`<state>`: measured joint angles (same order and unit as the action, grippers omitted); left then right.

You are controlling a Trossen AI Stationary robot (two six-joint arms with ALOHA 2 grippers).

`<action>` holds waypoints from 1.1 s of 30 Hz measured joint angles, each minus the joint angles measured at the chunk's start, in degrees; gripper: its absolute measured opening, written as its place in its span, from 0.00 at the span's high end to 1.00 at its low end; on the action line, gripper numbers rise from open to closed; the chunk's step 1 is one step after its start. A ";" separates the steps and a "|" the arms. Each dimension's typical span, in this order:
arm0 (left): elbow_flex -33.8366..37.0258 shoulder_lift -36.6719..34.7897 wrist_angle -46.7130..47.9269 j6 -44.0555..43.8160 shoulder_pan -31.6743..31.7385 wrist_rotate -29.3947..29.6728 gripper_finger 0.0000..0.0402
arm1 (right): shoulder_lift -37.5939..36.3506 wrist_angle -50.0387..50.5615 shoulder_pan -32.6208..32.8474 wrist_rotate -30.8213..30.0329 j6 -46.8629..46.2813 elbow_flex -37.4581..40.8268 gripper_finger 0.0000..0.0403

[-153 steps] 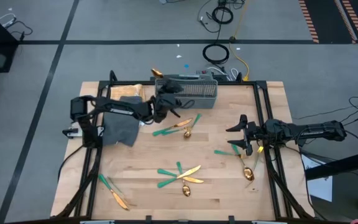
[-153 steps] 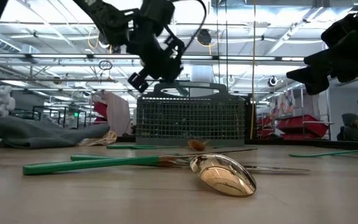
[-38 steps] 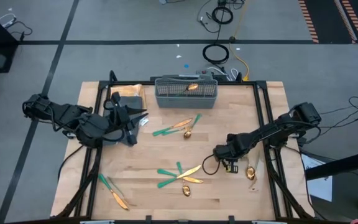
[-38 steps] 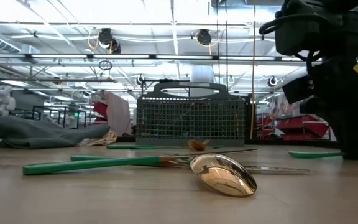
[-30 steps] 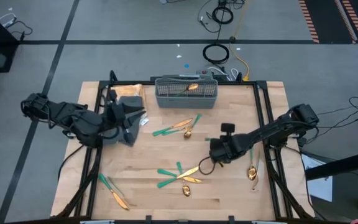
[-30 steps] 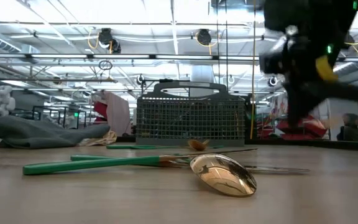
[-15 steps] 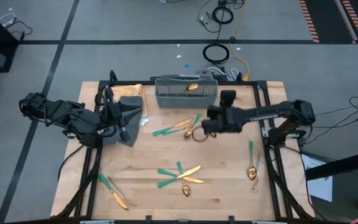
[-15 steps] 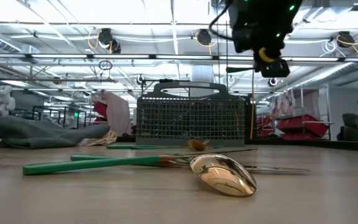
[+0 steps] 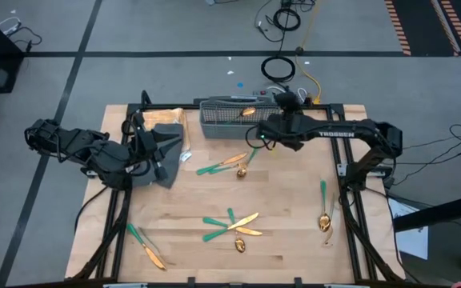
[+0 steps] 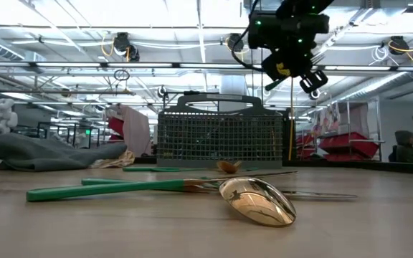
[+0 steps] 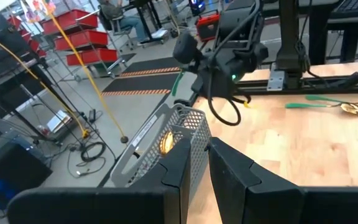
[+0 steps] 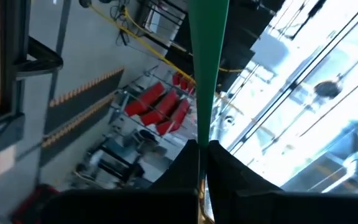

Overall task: Sort silverware
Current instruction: Put the green fork into the gray silverware basket

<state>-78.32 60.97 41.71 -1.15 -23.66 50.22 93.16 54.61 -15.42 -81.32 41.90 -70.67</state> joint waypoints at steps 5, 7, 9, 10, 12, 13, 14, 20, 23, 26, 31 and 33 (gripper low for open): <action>0.00 -0.02 0.01 0.00 0.00 0.00 0.84 | 5.28 -4.76 0.00 -1.16 10.20 -0.04 1.00; 0.00 -0.04 0.01 0.00 0.00 0.00 0.84 | 8.13 -4.58 0.00 -1.17 11.31 -0.04 1.00; 0.00 -0.04 0.03 0.00 0.00 0.00 0.84 | 10.75 -3.91 0.00 -1.17 11.31 -0.04 1.00; 0.00 -0.04 0.06 0.00 0.00 0.00 0.84 | 11.91 -3.54 -0.03 -1.16 11.31 -0.04 1.00; 0.00 -0.04 0.48 0.00 0.00 0.00 0.84 | 14.11 -3.34 -0.15 -1.15 11.27 -0.04 1.00; 0.00 -0.04 0.79 -0.04 0.00 0.00 0.84 | 15.04 -3.27 -0.29 -1.13 11.28 -0.04 1.00; 0.00 -0.04 1.14 -0.03 0.00 0.00 0.84 | 15.89 -3.14 -0.37 -1.07 11.33 -0.04 1.00; 0.00 -0.04 1.34 -0.02 0.00 0.00 0.84 | 17.62 -1.82 -0.72 0.31 11.64 -0.04 0.98; 0.00 -0.04 1.34 0.00 0.00 0.00 0.84 | 17.31 -1.49 -0.72 2.10 11.89 -0.05 0.91; 0.00 -0.04 1.34 0.00 0.00 0.00 0.84 | 17.23 -1.09 -0.72 2.78 11.74 -0.07 0.80; 0.00 -0.04 1.34 0.02 0.00 0.00 0.84 | 17.21 -1.10 -0.72 3.02 9.19 -0.07 0.63; 0.00 -0.04 1.34 0.02 0.00 0.01 0.84 | 16.74 -0.89 -0.63 1.30 8.47 -0.07 0.58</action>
<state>-78.32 60.93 43.05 -1.13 -23.66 50.23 109.90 53.71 -16.05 -80.02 50.37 -70.74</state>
